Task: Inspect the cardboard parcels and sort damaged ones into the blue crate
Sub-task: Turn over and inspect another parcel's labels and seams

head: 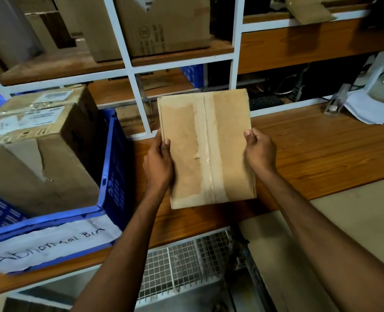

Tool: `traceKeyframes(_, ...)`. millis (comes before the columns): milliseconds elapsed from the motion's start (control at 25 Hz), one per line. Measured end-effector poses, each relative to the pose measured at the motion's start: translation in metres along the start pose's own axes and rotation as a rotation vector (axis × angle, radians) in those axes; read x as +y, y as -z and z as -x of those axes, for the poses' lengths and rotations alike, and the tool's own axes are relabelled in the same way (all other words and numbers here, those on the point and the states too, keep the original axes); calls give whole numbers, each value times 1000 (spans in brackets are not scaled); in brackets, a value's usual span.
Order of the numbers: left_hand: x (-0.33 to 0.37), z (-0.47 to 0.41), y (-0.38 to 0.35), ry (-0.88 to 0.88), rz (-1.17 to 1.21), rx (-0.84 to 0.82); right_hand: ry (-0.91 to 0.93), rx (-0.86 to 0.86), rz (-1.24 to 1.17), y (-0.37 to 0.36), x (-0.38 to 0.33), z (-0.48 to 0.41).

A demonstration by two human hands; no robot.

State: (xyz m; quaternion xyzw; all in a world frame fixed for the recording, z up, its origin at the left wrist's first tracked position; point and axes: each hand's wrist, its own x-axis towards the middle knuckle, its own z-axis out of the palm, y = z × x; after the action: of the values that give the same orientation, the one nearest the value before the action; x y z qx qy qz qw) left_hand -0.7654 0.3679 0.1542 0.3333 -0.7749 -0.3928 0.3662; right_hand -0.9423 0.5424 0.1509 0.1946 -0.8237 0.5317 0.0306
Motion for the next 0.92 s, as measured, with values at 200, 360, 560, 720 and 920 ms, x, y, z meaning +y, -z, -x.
traceKeyframes(200, 0, 2, -12, 13, -67, 28, 19, 8, 100, -16, -4, 7)
traceKeyframes(360, -4, 5, -24, -25, -154, -42, -26, -14, 178, -27, -8, 14)
traceKeyframes(560, -2, 4, -33, -7, -232, -95, -45, -108, 212, -29, -9, 10)
traceKeyframes(720, -9, 11, -33, 1, -198, -118, -65, -97, 187, -29, -2, 16)
traceKeyframes(920, -15, 14, -26, -11, -174, -103, -36, -116, 134, -18, 7, 16)
